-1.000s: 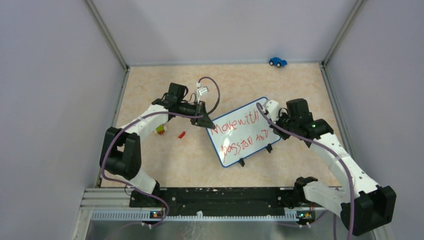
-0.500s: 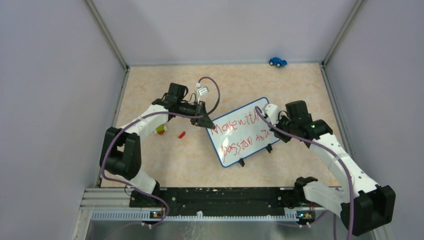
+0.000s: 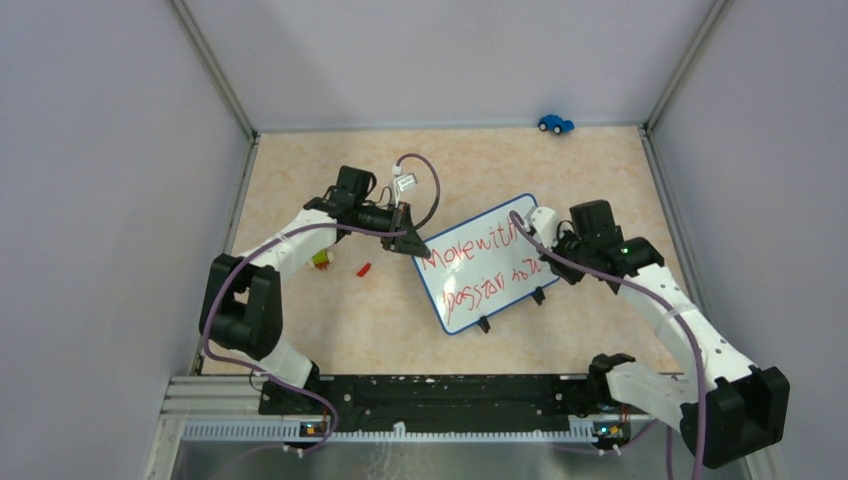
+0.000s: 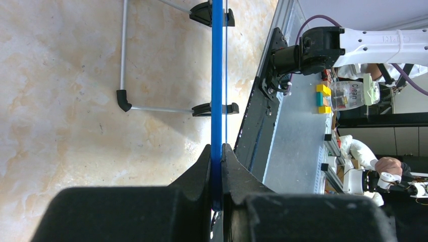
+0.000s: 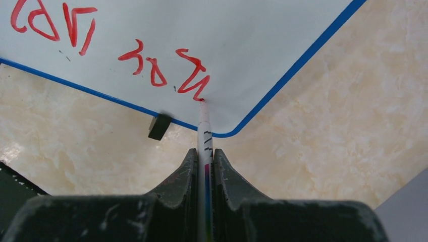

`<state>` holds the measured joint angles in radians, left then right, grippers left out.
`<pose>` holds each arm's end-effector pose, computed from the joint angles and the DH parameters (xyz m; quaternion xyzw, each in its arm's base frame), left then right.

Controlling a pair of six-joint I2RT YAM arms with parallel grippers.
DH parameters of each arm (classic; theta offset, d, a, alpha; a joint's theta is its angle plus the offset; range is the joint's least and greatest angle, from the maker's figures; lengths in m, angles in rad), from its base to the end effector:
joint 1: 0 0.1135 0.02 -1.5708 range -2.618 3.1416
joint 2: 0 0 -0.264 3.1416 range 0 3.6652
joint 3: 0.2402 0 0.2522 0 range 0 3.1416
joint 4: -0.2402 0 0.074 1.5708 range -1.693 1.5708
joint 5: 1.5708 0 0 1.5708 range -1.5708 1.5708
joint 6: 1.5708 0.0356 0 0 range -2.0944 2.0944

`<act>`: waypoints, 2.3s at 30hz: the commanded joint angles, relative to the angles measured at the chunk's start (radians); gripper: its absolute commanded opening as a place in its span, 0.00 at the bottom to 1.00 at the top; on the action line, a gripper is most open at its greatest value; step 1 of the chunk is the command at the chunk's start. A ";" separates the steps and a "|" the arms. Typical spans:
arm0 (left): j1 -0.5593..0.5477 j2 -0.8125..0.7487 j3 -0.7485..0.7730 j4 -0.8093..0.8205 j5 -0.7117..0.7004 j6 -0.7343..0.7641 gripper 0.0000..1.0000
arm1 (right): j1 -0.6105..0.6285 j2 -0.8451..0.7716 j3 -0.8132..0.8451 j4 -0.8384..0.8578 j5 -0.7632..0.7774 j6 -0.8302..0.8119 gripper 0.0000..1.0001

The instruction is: Write a sentence on the whiteboard

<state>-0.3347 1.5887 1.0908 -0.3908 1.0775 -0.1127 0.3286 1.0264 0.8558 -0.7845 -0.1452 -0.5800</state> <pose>0.2975 -0.1367 0.2427 0.2602 0.7849 -0.5352 0.1727 0.1857 0.0688 0.2677 -0.4368 0.8444 0.0307 0.3085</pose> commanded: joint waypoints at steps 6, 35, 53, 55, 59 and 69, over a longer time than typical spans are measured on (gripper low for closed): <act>0.016 0.016 -0.018 0.038 -0.078 0.038 0.00 | -0.015 0.022 0.079 0.119 0.053 0.055 0.00; 0.016 0.019 -0.016 0.039 -0.076 0.040 0.00 | -0.019 0.013 0.018 -0.002 0.019 -0.022 0.00; 0.003 -0.003 -0.020 0.040 -0.088 0.062 0.00 | -0.017 -0.032 0.132 -0.106 -0.124 -0.025 0.00; -0.006 -0.015 -0.024 0.038 -0.100 0.070 0.00 | -0.018 -0.046 0.178 -0.137 -0.194 -0.015 0.00; -0.021 -0.040 -0.033 0.023 -0.132 0.103 0.08 | -0.018 -0.061 0.267 -0.174 -0.333 0.019 0.00; -0.060 -0.127 -0.055 -0.031 -0.221 0.232 0.31 | -0.021 -0.046 0.429 -0.075 -0.501 0.222 0.00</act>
<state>-0.3843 1.5059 1.0569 -0.4034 0.9695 0.0257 0.3172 0.9771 1.2144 -0.9314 -0.5552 -0.4644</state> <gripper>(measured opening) 0.275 0.089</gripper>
